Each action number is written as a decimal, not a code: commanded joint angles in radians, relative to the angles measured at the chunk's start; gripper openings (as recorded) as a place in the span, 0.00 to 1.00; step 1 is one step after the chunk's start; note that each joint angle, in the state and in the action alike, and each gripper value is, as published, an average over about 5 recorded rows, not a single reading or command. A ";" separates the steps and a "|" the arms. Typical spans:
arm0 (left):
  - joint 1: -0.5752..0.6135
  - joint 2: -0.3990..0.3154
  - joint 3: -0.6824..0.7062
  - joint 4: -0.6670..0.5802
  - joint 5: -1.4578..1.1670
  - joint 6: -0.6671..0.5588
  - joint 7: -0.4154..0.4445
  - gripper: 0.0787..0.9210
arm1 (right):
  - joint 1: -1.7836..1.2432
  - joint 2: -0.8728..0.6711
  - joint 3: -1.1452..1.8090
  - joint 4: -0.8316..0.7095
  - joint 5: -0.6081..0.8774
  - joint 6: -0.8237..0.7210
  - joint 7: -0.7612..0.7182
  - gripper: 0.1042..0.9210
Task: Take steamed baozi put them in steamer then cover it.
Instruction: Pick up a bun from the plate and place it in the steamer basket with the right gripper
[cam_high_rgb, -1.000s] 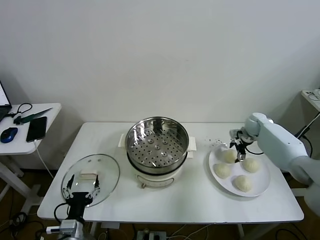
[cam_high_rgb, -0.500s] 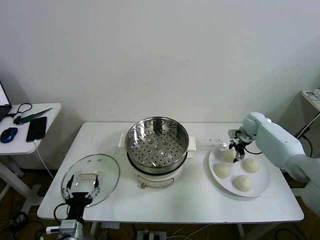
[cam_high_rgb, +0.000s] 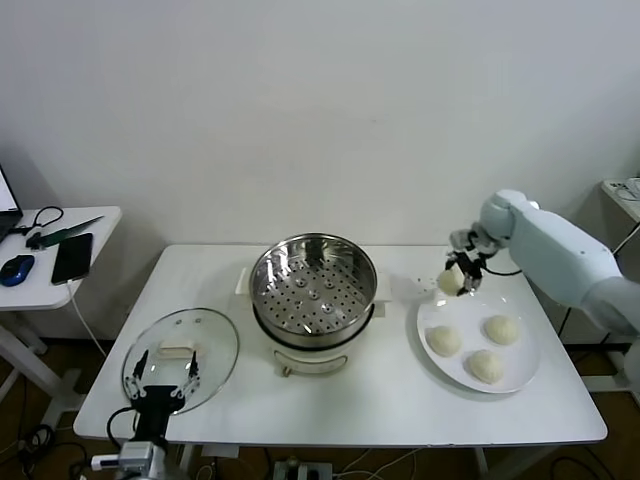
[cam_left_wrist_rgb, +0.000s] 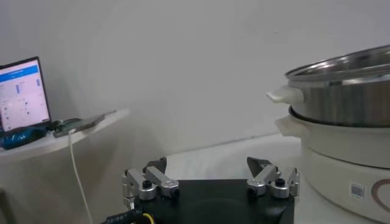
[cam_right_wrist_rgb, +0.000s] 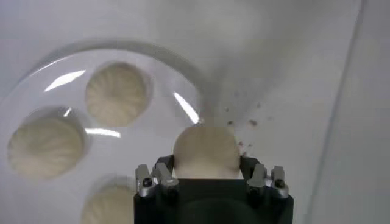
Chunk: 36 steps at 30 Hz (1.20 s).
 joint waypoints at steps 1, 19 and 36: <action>0.004 0.001 0.000 -0.003 -0.001 -0.001 0.000 0.88 | 0.222 0.060 -0.147 0.065 0.053 0.124 -0.017 0.72; 0.017 0.007 0.001 -0.018 -0.003 0.004 0.001 0.88 | 0.220 0.400 -0.105 0.207 -0.312 0.469 0.061 0.73; 0.036 0.009 -0.007 -0.008 -0.011 -0.005 -0.001 0.88 | 0.005 0.478 -0.072 0.129 -0.608 0.562 0.141 0.74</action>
